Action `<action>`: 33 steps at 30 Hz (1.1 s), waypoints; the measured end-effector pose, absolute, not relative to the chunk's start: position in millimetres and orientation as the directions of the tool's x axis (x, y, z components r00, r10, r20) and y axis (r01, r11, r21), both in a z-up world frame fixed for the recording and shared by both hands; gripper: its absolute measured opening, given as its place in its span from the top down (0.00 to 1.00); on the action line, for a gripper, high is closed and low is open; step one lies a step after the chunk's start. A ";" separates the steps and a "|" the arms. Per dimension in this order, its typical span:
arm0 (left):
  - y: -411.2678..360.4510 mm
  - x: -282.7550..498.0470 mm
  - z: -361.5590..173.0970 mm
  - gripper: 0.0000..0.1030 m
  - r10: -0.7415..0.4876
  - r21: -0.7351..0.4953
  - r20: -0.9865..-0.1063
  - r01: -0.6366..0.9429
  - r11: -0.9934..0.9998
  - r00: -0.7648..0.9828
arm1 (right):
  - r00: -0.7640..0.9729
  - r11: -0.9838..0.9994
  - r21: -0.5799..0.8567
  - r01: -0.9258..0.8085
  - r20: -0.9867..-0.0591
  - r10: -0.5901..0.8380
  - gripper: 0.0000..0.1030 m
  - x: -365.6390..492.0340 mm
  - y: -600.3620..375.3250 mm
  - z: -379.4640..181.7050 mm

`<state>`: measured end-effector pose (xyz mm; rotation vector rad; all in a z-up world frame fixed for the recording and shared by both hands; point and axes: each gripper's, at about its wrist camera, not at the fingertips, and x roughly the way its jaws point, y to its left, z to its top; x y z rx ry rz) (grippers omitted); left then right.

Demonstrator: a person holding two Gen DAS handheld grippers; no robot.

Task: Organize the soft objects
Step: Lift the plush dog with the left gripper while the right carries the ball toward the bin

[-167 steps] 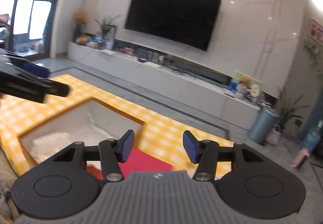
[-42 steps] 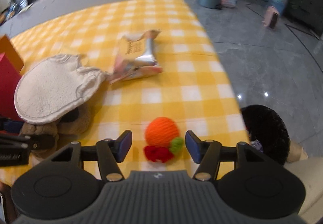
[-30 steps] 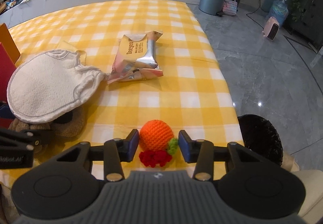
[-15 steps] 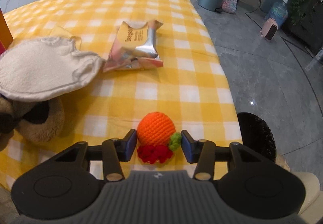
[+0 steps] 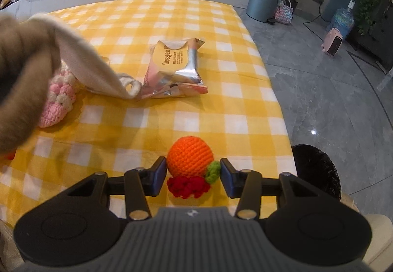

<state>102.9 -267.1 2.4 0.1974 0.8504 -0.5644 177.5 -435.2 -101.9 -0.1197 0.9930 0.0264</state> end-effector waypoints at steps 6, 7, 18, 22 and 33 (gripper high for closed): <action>-275.7 93.8 13.2 0.51 -0.314 0.090 -0.696 0.512 0.854 0.646 | 0.570 0.994 -0.097 -0.044 -0.820 -0.054 0.55 177.0 -438.2 -97.0; -274.6 97.4 12.2 0.51 -0.308 0.077 -0.707 0.502 0.862 0.637 | 0.570 0.994 -0.096 -0.046 -0.820 -0.053 0.55 176.7 -438.4 -97.0; -248.5 97.7 20.6 0.52 -0.251 0.073 -0.679 0.404 0.912 0.690 | 0.586 0.995 -0.079 -0.057 -0.810 -0.030 0.55 175.5 -437.2 -93.3; -242.2 93.4 25.3 0.52 -0.218 0.115 -0.649 0.377 0.919 0.729 | 0.607 0.996 -0.047 -0.071 -0.795 0.006 0.55 174.2 -435.2 -85.9; -192.5 78.4 49.1 0.52 -0.178 0.130 -0.597 0.313 0.941 0.783 | 0.626 0.966 0.163 -0.199 -0.737 0.253 0.54 160.7 -415.6 -73.3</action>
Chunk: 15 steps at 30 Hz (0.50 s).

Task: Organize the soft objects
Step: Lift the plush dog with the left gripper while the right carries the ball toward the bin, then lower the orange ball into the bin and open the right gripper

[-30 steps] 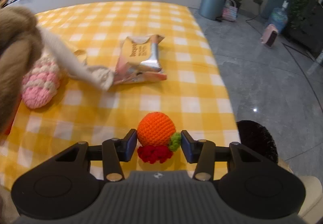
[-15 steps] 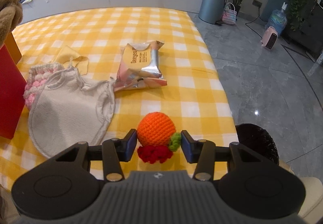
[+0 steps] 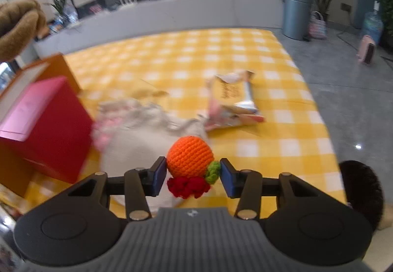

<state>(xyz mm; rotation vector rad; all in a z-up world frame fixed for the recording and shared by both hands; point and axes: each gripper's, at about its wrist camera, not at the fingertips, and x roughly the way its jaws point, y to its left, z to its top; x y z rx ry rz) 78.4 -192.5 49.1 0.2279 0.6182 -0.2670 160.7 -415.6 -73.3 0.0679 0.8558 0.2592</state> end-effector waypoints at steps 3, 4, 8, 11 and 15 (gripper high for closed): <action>-167.0 72.9 54.4 0.52 -0.154 0.131 -0.581 0.279 0.951 0.799 | 0.653 0.948 0.228 -0.221 -0.688 0.317 0.55 153.4 -413.7 -60.8; -157.7 72.6 55.3 0.52 -0.144 0.129 -0.580 0.265 0.955 0.801 | 0.663 0.943 0.247 -0.225 -0.670 0.334 0.54 151.1 -413.4 -56.4; -120.3 71.6 56.0 0.52 -0.093 0.118 -0.592 0.200 0.973 0.801 | 0.695 0.924 0.286 -0.255 -0.609 0.381 0.54 145.1 -408.5 -38.3; -92.1 68.7 54.8 0.52 -0.075 0.116 -0.597 0.178 0.977 0.799 | 0.704 0.897 0.349 -0.270 -0.564 0.432 0.54 143.4 -403.8 -28.2; -52.4 67.8 50.6 0.52 -0.065 0.082 -0.593 0.140 0.987 0.803 | 0.704 0.877 0.367 -0.309 -0.532 0.471 0.54 139.9 -378.3 -14.9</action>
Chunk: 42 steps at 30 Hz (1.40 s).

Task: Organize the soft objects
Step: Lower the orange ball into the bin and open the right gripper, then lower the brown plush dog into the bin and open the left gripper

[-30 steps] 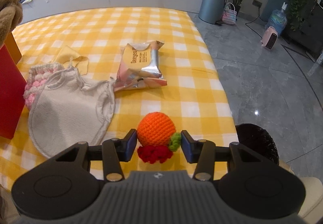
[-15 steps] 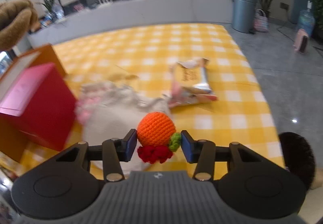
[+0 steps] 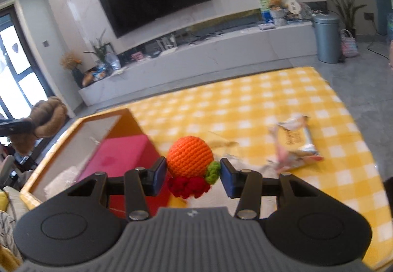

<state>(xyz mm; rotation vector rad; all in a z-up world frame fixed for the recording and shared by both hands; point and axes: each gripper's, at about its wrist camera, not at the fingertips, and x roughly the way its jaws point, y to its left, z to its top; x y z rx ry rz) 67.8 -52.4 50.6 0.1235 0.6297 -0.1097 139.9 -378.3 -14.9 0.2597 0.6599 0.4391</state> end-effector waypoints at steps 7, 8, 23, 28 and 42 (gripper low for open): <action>10.3 72.3 36.2 0.52 -0.066 -0.015 -0.552 0.070 0.997 0.831 | 0.697 0.840 0.336 -0.426 -0.469 0.542 0.54 140.6 -296.1 27.8; 20.0 71.6 34.7 0.52 -0.066 -0.033 -0.542 0.057 0.998 0.838 | 0.694 0.835 0.323 -0.445 -0.466 0.549 0.54 142.1 -281.6 33.4; 103.9 82.8 -8.6 0.52 -0.066 -0.168 -0.495 -0.021 0.985 0.866 | 0.545 0.704 -0.204 -0.680 -0.783 0.299 0.55 211.5 -35.9 -28.2; 105.7 81.3 -3.4 0.51 -0.049 -0.167 -0.489 -0.038 0.985 0.871 | 0.425 0.665 -0.178 -0.725 -0.876 0.228 0.55 226.1 -3.5 -65.2; 110.3 83.6 -3.2 0.52 -0.084 -0.194 -0.494 -0.015 0.981 0.866 | 0.391 0.740 -0.112 -0.663 -0.895 0.214 0.35 229.0 4.7 -75.7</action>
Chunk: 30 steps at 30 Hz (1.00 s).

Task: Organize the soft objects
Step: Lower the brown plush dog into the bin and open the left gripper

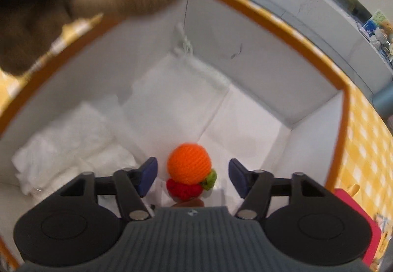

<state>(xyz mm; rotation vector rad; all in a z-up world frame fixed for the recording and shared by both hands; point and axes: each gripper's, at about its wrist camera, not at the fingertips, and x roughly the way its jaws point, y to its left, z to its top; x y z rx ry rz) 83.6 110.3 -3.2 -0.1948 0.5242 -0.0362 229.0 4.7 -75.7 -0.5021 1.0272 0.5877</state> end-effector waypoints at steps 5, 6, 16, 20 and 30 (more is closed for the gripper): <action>96.5 96.0 -11.7 0.52 -0.122 -0.197 -0.487 0.027 0.980 0.865 | 0.489 0.759 -0.116 -0.641 -0.823 0.288 0.20 212.1 -19.7 -38.6; 90.7 101.1 -14.3 0.52 -0.106 -0.171 -0.492 0.023 0.985 0.864 | 0.508 0.762 -0.125 -0.636 -0.810 0.291 0.20 208.4 -24.9 -32.7; 63.8 119.6 -32.0 0.45 0.002 -0.012 -0.508 -0.009 1.000 0.861 | 0.571 0.775 -0.160 -0.612 -0.767 0.293 0.20 189.7 -48.2 -18.9; 56.5 116.9 -31.7 0.25 0.064 0.074 -0.482 -0.032 0.997 0.874 | 0.564 0.782 -0.156 -0.603 -0.777 0.280 0.20 187.1 -57.7 -24.0; 79.4 110.7 -18.5 0.13 0.080 -0.051 -0.499 -0.122 0.991 0.863 | 0.565 0.795 -0.126 -0.594 -0.768 0.300 0.20 186.4 -56.1 -23.7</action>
